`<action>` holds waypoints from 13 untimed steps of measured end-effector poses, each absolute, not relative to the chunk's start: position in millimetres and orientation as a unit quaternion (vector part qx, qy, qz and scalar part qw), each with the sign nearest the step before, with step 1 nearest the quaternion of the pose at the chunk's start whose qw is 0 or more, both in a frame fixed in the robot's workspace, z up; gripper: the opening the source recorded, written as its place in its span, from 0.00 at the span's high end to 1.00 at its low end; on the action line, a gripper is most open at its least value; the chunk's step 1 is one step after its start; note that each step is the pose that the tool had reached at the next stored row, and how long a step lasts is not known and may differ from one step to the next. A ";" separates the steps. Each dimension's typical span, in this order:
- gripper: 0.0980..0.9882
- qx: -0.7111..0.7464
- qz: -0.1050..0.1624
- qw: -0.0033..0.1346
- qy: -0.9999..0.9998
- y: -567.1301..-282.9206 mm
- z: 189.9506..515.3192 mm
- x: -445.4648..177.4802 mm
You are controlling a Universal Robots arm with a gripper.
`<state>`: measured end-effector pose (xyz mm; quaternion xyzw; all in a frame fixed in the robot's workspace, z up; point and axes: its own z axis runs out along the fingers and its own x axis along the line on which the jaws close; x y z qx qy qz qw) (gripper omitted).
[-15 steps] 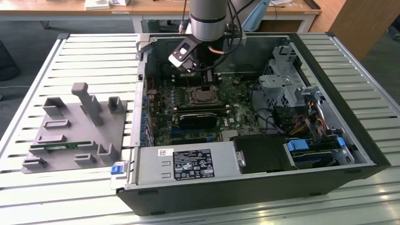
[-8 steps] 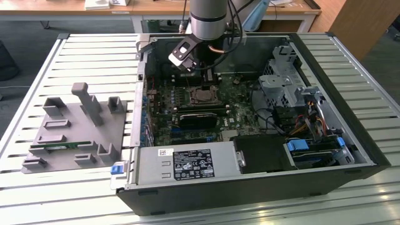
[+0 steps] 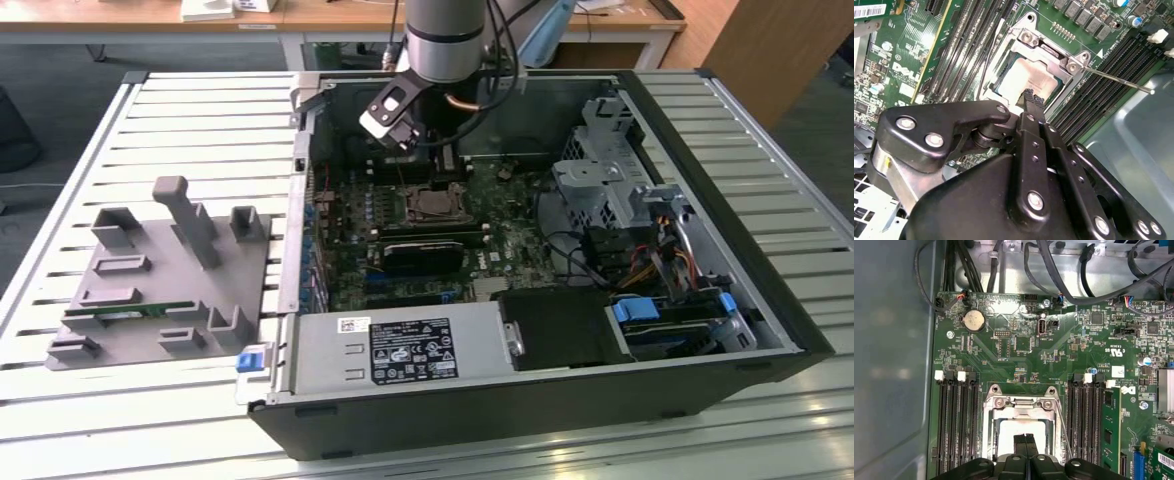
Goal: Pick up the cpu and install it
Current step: 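Install the first cpu locking lever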
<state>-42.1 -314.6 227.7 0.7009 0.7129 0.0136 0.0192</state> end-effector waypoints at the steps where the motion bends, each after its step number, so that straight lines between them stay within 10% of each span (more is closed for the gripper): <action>1: 0.99 0.701 0.014 0.019 0.713 -314.6 228.1 -42.0; 13: 0.99 0.701 0.014 0.019 0.713 -314.6 232.6 -42.1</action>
